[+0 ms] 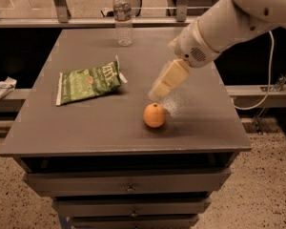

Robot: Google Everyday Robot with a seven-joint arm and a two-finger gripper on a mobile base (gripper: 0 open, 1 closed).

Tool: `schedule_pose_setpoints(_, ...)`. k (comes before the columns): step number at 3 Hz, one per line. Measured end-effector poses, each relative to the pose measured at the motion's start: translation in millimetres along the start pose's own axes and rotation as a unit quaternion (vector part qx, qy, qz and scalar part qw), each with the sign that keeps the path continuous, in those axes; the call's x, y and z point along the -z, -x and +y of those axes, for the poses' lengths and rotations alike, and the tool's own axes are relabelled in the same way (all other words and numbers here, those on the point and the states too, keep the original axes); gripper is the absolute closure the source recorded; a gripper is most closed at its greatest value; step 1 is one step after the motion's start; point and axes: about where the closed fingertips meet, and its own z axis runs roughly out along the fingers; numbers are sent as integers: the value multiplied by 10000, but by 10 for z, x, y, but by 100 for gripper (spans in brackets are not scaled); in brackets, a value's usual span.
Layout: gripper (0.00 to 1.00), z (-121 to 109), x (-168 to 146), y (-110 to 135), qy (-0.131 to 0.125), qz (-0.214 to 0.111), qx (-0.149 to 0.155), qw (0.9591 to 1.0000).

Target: Pick green jalapeno chip bag

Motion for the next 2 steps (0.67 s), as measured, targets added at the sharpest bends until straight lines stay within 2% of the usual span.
schedule_pose_setpoints(1, 0, -241, -572, 381, 23, -607, -292, 9977)
schedule_pose_setpoints(2, 0, -384, -960, 536, 19, -838, -514, 9952)
